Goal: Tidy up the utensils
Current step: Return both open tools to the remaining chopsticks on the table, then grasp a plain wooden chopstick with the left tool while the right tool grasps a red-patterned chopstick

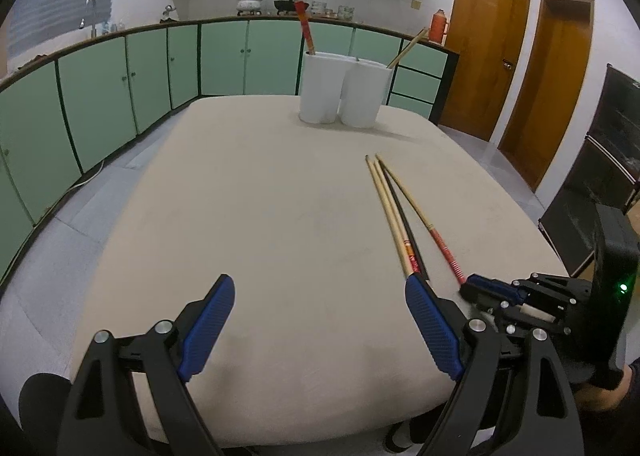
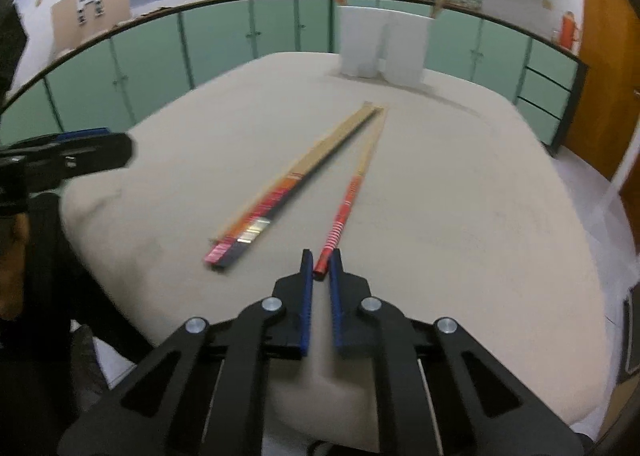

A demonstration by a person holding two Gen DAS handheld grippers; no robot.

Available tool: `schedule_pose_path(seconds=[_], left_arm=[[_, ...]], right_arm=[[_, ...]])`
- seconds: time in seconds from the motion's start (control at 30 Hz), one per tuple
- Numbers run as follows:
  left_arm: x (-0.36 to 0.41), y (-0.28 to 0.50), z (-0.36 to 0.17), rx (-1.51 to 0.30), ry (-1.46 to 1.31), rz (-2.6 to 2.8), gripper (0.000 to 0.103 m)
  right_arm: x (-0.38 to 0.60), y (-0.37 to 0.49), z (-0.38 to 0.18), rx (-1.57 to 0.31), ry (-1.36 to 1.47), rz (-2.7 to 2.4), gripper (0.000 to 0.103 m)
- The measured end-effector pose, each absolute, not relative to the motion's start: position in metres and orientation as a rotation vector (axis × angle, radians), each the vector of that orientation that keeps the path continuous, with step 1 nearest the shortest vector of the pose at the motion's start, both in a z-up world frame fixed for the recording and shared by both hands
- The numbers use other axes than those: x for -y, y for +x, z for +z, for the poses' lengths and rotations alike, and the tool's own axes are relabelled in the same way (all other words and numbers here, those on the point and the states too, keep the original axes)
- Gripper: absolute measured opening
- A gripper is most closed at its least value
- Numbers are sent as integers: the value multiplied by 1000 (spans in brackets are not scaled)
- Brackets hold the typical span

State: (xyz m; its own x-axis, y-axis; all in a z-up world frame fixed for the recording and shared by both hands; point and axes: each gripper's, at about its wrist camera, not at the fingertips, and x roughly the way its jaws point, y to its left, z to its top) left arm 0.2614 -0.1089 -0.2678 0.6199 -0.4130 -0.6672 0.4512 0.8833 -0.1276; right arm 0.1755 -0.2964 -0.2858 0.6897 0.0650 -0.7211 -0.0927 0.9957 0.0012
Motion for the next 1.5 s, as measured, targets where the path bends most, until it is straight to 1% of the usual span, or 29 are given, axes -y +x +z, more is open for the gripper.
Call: schedule_pose_path(seconds=[0.13,0.3,0.4,0.5,0.87,0.93,0.97,1.0,1.03,1.07,1.1,1.13,1.17,1.23,1.33,1.43,1.5], left_arm=[[117,262,-269,-749,64,-511,85],[133,261,-286,-761,104,-510,85],[142,259,-303,-794,141,-521,84],[148,256,-313,-812,173,-530,84],[180,250,-316,-781,249,-559,84],[184,251,-318,-762,254,-545,82],[185,252,-318,-752,250,-538,76],[186,253,-318,-739,247,-535,73],[187,253,-318,-729,243,-537,61],[187,253,-317,-718,238,-544,45],[188,253,-317,-703,235,-552,37],[187,253,-317,-693,228,-562,20],[187,252,-318,-680,220,-569,9],[184,251,-318,-663,215,-556,7],[175,256,-318,-653,199,-469,7],[160,265,-316,-672,147,-375,7],[154,268,-317,-689,137,-357,7]], right_arm=[[318,170,-285,-808,8,55,6],[316,170,-286,-804,-6,61,12],[318,173,-287,-795,-18,29,10],[329,174,-288,-792,12,-3,11],[339,170,-289,-786,47,-7,11],[340,170,-290,-785,52,-8,11],[340,169,-290,-784,50,-7,12],[339,170,-290,-784,48,-6,13],[337,170,-291,-781,42,-6,14],[336,170,-291,-778,36,-8,14],[335,170,-291,-775,33,-13,14],[333,171,-291,-773,29,-22,13],[332,171,-291,-770,26,-30,10],[329,171,-292,-761,3,-80,6],[333,170,-292,-761,15,-179,5],[338,166,-291,-762,45,-236,5],[336,164,-292,-765,54,-214,8]])
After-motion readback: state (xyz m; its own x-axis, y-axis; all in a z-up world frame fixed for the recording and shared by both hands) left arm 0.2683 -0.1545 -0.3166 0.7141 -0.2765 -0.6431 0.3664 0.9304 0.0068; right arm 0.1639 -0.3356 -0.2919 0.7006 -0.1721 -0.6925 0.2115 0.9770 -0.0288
